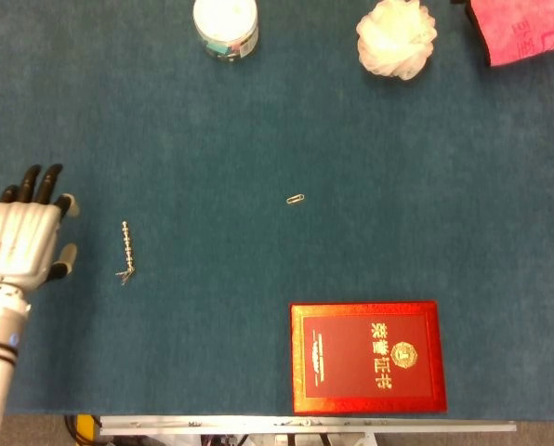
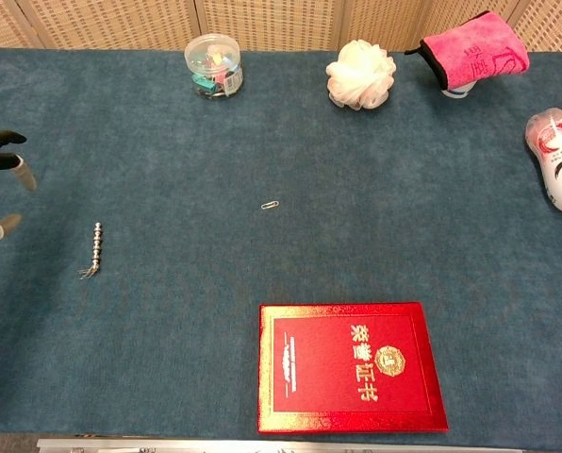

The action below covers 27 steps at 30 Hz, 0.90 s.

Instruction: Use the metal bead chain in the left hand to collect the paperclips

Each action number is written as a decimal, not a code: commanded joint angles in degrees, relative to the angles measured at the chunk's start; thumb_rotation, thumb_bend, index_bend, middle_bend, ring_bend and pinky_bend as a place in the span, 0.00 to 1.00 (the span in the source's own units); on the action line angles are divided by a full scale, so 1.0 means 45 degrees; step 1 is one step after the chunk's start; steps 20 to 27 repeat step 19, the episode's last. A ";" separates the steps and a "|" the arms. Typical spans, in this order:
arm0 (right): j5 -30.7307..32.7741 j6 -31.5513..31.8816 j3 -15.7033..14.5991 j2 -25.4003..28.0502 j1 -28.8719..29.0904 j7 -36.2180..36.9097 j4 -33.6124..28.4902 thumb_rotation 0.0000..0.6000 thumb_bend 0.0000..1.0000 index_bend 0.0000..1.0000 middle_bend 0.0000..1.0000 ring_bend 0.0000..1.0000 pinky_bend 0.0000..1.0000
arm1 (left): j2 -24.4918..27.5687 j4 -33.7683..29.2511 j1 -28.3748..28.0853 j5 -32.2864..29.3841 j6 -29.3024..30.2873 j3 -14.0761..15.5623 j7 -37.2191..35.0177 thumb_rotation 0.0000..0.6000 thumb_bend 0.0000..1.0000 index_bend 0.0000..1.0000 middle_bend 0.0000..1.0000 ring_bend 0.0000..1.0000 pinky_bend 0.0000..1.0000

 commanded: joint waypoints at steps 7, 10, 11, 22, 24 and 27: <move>0.0206 0.0090 0.0121 -0.0098 -0.0044 -0.0259 0.0046 1.00 0.00 0.27 0.32 0.23 0.46 | 0.0444 0.1439 0.1963 0.2723 0.1488 0.0705 -0.1818 1.00 0.35 0.34 0.08 0.02 0.19; 0.0272 0.0099 0.0147 -0.0149 -0.0055 -0.0380 0.0062 1.00 0.00 0.27 0.32 0.23 0.46 | 0.0453 0.2032 0.2380 0.3404 0.1779 0.0737 -0.2193 1.00 0.35 0.34 0.08 0.02 0.19; 0.0305 0.0088 0.0159 -0.0166 -0.0052 -0.0413 0.0075 1.00 0.00 0.27 0.32 0.23 0.46 | 0.0442 0.2207 0.2492 0.3565 0.1838 0.0726 -0.2324 1.00 0.35 0.34 0.08 0.02 0.19; 0.0664 -0.0242 0.0246 -0.0260 0.0037 -0.0511 0.0203 1.00 0.00 0.27 0.32 0.23 0.46 | 0.0605 0.3023 0.2692 0.3161 0.0672 0.0158 -0.3659 1.00 0.35 0.36 0.10 0.02 0.19; 0.0664 -0.0242 0.0246 -0.0260 0.0037 -0.0511 0.0203 1.00 0.00 0.27 0.32 0.23 0.46 | 0.0605 0.3023 0.2692 0.3161 0.0672 0.0158 -0.3659 1.00 0.35 0.36 0.10 0.02 0.19; 0.0664 -0.0242 0.0246 -0.0260 0.0037 -0.0511 0.0203 1.00 0.00 0.27 0.32 0.23 0.46 | 0.0605 0.3023 0.2692 0.3161 0.0672 0.0158 -0.3659 1.00 0.35 0.36 0.10 0.02 0.19</move>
